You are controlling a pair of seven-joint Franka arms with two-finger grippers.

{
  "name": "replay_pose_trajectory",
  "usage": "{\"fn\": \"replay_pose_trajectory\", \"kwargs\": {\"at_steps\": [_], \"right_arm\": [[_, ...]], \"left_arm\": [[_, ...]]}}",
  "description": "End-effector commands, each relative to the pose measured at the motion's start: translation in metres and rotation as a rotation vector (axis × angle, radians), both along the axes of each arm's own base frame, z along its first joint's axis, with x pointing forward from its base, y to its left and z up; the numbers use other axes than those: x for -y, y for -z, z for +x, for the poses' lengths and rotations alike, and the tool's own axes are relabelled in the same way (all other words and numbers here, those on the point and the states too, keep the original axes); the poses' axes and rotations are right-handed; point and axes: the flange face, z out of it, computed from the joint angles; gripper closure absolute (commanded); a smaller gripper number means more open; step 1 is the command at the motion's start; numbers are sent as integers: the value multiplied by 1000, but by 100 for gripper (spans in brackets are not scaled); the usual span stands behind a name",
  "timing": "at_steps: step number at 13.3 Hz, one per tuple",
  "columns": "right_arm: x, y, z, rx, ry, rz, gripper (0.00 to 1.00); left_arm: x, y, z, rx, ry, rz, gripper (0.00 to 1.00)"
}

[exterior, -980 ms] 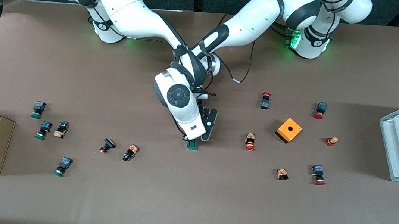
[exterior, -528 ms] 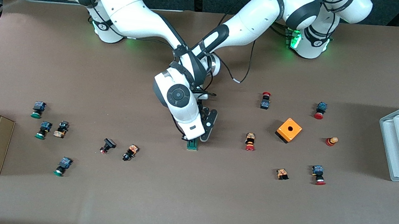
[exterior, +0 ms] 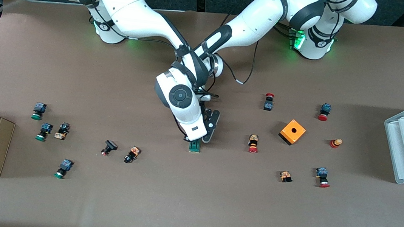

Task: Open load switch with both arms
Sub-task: 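Push the white lever toward the switch base with the right gripper, then press the white lever fully down with the right gripper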

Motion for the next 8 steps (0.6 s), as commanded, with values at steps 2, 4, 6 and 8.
{"fn": "replay_pose_trajectory", "kwargs": {"at_steps": [2, 4, 6, 8], "right_arm": [[1, 8, -16, -39, 37, -20, 52], [-3, 9, -20, -43, 54, -22, 52], [-4, 10, -21, -42, 53, -22, 52], [-4, 12, -21, -41, 55, -22, 52]], "left_arm": [[3, -1, 3, 11, 15, -15, 47], [3, -1, 3, 11, 15, -15, 47], [3, -1, 3, 11, 15, -15, 47], [3, -1, 3, 11, 15, -15, 47]]}}
